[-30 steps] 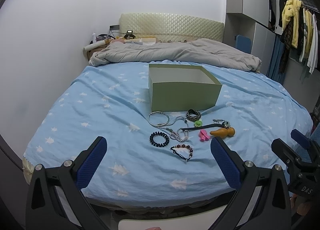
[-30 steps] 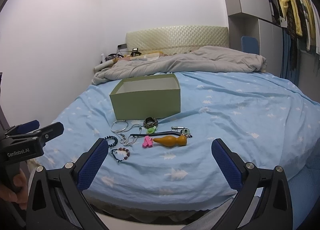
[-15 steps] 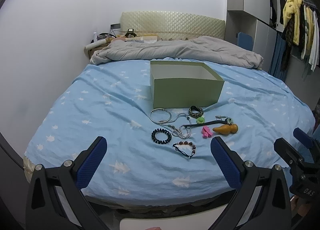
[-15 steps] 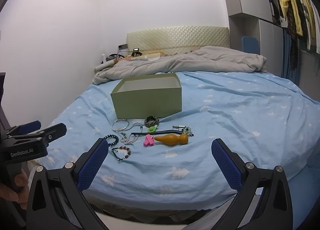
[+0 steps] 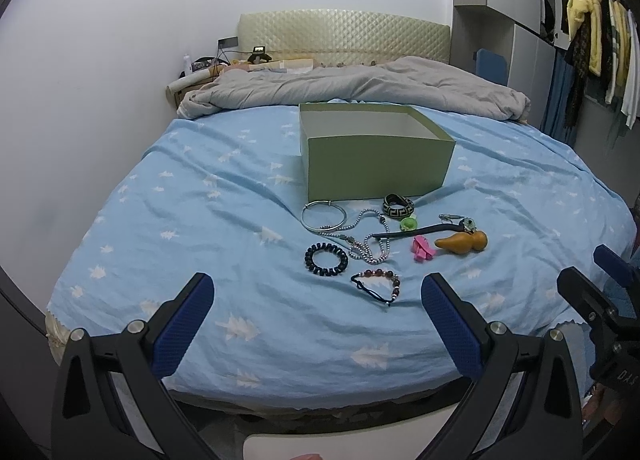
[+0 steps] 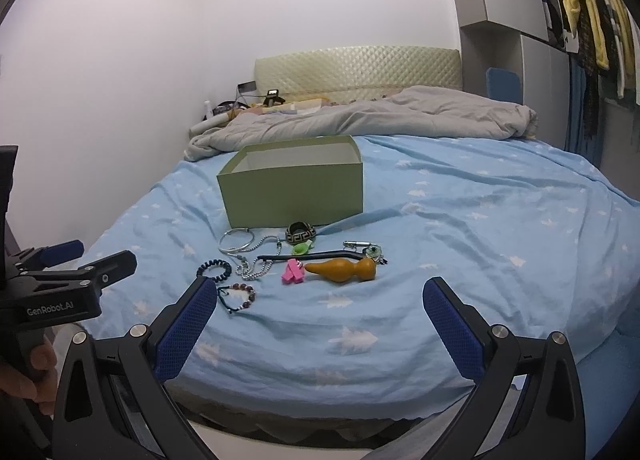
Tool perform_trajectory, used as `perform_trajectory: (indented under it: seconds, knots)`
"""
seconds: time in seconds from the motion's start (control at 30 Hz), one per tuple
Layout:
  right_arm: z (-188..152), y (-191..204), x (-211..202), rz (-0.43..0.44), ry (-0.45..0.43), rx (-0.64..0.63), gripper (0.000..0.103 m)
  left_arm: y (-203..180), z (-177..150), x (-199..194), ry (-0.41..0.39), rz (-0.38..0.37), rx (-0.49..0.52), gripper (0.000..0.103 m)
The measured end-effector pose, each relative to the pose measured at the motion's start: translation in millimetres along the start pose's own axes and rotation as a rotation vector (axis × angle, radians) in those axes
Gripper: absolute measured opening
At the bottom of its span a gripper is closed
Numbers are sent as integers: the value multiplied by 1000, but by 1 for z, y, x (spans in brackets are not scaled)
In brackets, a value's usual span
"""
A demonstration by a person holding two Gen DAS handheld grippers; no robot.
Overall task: Organize jewelry
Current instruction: 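Close the left gripper on the black coil hair tie while the right gripper grasps the orange gourd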
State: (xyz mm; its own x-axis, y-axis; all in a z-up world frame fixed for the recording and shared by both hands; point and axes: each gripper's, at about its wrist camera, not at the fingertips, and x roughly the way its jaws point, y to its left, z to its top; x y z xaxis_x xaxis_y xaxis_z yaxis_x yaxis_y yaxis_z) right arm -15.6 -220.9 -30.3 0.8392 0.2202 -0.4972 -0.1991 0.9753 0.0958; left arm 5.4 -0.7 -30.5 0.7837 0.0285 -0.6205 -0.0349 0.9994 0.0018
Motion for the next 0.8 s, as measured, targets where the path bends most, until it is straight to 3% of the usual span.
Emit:
perform_trajectory:
  seconds: [0.53, 0.73, 0.8]
  knots:
    - [3, -15, 58, -68, 80, 50, 103, 14, 5, 78, 173, -114, -57, 103]
    - [5, -21, 85, -64, 115, 67, 100, 19, 7, 113, 231, -141, -67, 87]
    - [5, -23, 93, -62, 125, 68, 100, 22, 8, 123, 246, -148, -71, 77]
